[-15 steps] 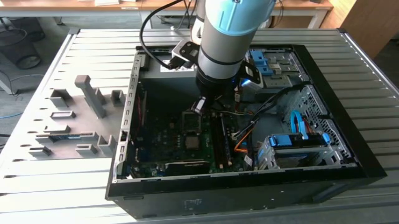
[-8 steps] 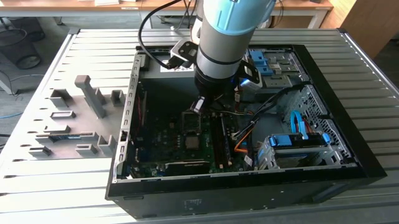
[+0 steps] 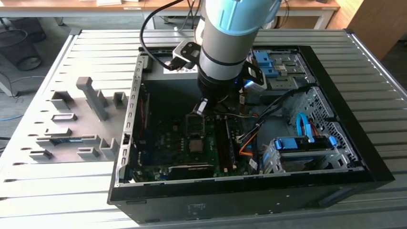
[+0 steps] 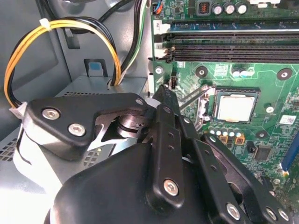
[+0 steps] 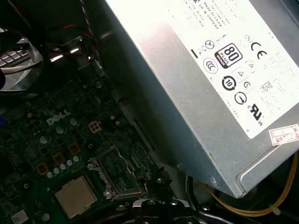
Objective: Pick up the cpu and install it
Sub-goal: 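Close the cpu cover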
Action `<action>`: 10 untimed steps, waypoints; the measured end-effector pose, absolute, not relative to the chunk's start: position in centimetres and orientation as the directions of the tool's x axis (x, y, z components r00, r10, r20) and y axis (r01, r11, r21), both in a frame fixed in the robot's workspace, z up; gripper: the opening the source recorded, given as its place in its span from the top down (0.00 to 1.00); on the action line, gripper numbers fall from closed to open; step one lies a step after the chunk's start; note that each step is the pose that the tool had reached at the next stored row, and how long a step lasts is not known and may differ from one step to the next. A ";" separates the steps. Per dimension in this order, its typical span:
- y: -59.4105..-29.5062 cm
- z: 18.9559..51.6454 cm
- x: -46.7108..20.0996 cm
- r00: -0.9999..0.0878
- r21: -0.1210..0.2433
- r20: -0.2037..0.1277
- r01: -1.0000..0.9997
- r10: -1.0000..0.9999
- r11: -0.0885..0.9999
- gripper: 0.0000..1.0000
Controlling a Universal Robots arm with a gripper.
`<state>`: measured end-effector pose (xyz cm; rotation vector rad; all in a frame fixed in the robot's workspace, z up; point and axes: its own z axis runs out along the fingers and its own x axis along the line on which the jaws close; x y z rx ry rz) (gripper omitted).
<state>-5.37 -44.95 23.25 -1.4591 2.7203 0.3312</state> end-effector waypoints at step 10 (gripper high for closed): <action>-45.0 23.3 -5.7 -0.557 0.167 -0.134 -0.828 -0.819 0.536 0.90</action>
